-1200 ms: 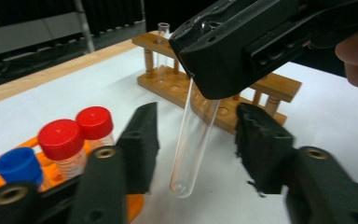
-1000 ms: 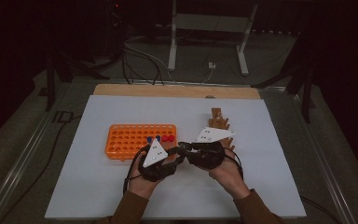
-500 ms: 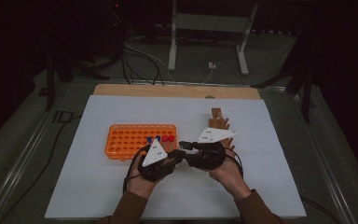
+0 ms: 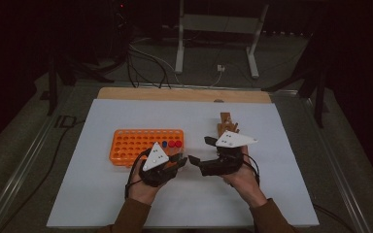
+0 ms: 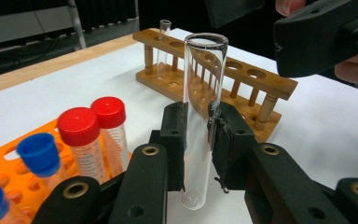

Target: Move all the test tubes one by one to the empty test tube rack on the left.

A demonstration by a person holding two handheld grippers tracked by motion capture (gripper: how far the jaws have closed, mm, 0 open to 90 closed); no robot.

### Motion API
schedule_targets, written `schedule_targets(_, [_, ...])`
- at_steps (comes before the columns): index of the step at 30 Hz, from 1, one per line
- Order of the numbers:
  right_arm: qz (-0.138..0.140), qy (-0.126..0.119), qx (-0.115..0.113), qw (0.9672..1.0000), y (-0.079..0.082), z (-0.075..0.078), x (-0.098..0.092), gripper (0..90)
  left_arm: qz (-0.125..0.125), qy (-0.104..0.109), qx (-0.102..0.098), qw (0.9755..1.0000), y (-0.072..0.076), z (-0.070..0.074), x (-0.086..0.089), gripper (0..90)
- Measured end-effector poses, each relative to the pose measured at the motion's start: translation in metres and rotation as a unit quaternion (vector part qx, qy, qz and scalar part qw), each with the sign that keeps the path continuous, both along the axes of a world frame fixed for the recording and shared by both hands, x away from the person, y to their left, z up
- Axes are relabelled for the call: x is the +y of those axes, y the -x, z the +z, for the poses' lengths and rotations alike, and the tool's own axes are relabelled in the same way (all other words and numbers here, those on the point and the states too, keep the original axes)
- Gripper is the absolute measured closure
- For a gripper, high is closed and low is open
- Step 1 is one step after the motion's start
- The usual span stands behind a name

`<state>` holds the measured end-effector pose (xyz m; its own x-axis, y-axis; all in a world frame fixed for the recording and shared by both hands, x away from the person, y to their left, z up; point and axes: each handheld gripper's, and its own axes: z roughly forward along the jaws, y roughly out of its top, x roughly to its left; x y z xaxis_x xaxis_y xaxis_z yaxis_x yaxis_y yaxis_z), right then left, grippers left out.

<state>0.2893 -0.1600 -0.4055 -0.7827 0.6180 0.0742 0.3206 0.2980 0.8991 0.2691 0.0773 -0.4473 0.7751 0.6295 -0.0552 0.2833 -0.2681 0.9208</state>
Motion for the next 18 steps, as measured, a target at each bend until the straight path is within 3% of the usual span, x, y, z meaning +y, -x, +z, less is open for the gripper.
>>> schedule_targets(5, [-0.029,0.009,-0.013,0.9994,-0.002,-0.005,-0.008,9.7,0.006,0.003,-0.001,1.0000,0.000,0.002,0.005,76.2])
schedule_targets(13, [-0.053,-0.003,-0.007,0.9985,-0.007,-0.009,-0.023,1.8,0.021,0.010,-0.004,0.9997,-0.002,0.006,0.016,76.2])
schedule_targets(18, [-0.074,0.008,-0.011,0.9971,-0.008,-0.011,-0.032,1.0,0.029,0.015,-0.008,0.9994,-0.001,0.010,0.024,76.1])
